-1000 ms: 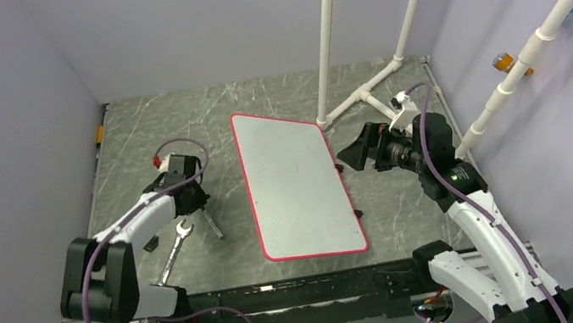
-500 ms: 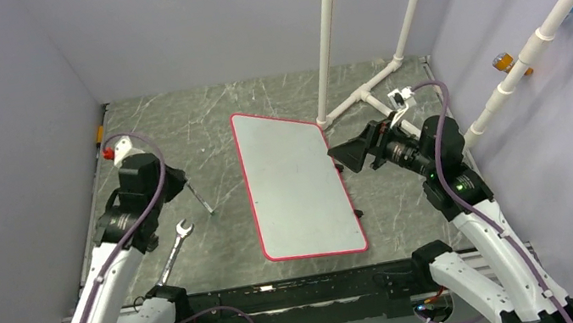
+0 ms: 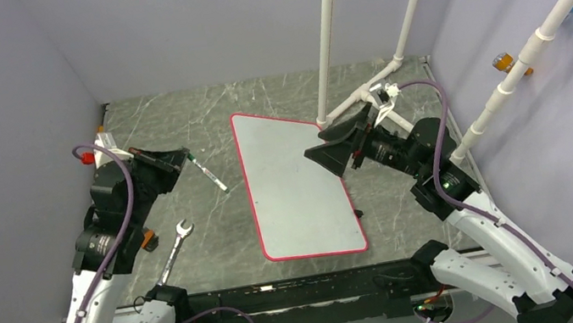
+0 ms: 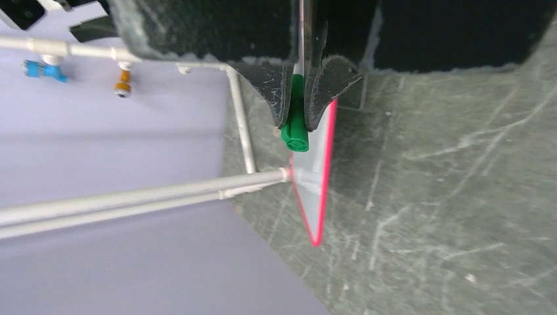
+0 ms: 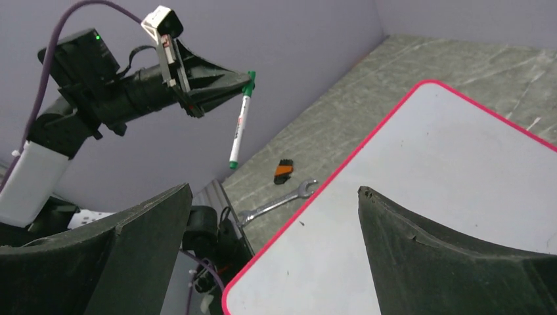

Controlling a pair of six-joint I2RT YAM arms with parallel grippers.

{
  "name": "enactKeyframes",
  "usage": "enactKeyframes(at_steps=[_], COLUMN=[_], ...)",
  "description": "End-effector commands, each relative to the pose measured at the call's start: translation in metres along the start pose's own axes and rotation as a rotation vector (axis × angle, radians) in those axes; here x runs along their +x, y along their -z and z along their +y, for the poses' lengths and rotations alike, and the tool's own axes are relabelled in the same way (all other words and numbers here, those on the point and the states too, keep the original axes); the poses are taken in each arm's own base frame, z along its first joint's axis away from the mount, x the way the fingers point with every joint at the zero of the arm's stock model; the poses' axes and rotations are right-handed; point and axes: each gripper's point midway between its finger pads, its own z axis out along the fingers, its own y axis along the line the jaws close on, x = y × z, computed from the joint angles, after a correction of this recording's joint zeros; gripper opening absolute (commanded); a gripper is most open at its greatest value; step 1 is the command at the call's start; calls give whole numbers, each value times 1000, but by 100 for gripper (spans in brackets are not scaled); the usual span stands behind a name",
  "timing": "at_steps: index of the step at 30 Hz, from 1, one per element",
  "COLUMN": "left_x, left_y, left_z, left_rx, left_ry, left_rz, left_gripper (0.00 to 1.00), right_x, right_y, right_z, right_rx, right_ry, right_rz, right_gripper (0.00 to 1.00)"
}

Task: Write a sentence on the whiteboard
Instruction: Pass from the left arm to the right

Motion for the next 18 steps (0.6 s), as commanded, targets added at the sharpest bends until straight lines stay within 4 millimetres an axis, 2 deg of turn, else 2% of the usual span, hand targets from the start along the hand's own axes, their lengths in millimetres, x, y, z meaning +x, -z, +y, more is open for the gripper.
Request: enactKeyframes(at_steps=[1, 6, 11, 18], left_x=[-6, 5, 6, 12], left_y=[7, 7, 12, 16], left_z=[-49, -53, -68, -64], left_rx=[158, 80, 114, 16], left_ry=[149, 296, 401, 506], left_rz=[-8, 55, 52, 92], left_gripper=[0, 0, 0, 0], right_x=[-40, -31, -19, -12], right_y=[-9, -26, -52, -87], right_z=[23, 35, 41, 57], right_rx=[-48, -51, -3, 21], right_ry=[35, 59, 124, 174], right_rz=[-165, -169, -176, -196], right_gripper=[100, 100, 100, 100])
